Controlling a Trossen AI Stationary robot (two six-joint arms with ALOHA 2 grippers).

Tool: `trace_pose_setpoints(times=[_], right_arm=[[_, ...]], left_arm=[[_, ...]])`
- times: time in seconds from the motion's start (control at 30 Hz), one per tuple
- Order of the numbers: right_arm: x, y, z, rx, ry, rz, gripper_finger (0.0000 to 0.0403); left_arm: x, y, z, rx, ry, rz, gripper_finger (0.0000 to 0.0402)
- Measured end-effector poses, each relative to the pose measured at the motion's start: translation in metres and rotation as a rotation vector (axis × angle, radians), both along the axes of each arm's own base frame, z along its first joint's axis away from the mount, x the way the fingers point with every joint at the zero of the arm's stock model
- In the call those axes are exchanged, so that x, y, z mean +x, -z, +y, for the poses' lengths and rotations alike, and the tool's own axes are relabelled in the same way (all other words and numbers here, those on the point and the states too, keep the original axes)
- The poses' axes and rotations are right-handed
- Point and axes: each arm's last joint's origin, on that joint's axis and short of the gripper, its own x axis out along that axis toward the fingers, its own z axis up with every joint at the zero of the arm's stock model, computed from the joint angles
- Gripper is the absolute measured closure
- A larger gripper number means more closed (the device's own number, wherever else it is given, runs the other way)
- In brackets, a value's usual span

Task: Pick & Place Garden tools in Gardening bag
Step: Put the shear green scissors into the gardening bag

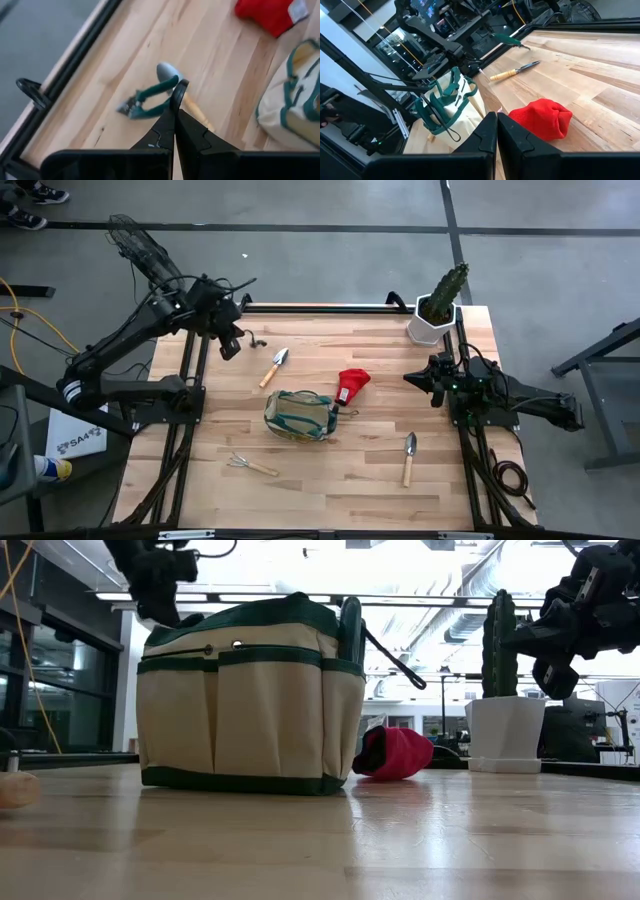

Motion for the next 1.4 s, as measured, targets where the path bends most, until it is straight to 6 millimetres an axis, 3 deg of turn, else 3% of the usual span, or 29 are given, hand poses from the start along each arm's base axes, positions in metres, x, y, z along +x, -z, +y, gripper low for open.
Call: trace_pose_setpoints(times=[0.37, 0.83, 1.07, 1.4], right_arm=[[0.0, 0.0, 0.0, 0.0, 0.0, 0.0, 0.0399], [0.0, 0.0, 0.0, 0.0, 0.0, 0.0, 0.0399], [0.0, 0.0, 0.0, 0.0, 0.0, 0.0, 0.0399], [0.0, 0.0, 0.0, 0.0, 0.0, -0.001, 0.0399]], left_arm=[[-0.014, -0.019, -0.013, 0.041, -0.162, -0.133, 0.0401], [-0.041, -0.099, -0.031, 0.221, -0.26, -0.308, 0.0401], [-0.048, -0.12, -0.039, 0.249, -0.202, -0.387, 0.0401], [-0.046, -0.123, -0.047, 0.204, 0.069, -0.436, 0.0401]])
